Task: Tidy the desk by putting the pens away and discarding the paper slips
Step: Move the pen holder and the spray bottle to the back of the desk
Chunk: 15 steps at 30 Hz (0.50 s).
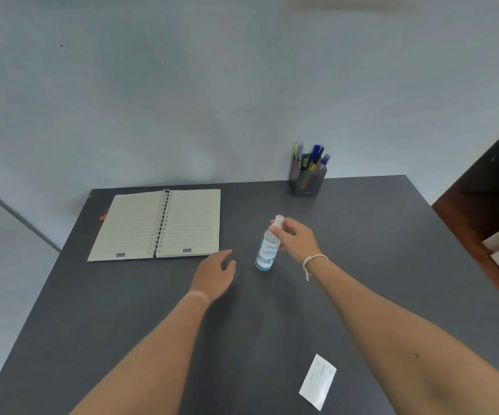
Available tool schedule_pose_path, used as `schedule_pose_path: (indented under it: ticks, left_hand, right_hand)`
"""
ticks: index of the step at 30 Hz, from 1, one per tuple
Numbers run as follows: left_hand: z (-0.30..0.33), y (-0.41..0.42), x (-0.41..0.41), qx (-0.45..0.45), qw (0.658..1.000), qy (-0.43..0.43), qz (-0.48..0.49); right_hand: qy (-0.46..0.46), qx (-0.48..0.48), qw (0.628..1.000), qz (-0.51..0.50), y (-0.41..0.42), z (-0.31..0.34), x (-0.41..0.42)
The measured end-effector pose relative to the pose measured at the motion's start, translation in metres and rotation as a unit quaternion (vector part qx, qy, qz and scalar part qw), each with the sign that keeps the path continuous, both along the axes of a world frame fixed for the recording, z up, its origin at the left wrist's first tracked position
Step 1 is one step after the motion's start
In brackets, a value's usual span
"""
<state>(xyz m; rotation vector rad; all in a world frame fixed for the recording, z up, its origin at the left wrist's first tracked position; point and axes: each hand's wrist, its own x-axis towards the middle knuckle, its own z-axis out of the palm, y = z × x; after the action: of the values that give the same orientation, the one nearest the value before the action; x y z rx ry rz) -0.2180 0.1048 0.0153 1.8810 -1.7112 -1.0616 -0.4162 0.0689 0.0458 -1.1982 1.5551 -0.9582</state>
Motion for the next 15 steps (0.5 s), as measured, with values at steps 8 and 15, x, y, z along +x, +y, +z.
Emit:
schedule_pose_path:
  ticks: [8,15]
  left_hand:
    - [-0.004,-0.017,-0.044,-0.04,0.997,-0.031,-0.055]
    - [-0.009,-0.045,-0.102,-0.088,0.988,-0.064,-0.108]
  right_hand:
    - [-0.013,0.002,0.999,-0.032,-0.032,0.014,-0.055]
    - [0.005,0.005,0.998,-0.062,-0.069,0.018,-0.12]
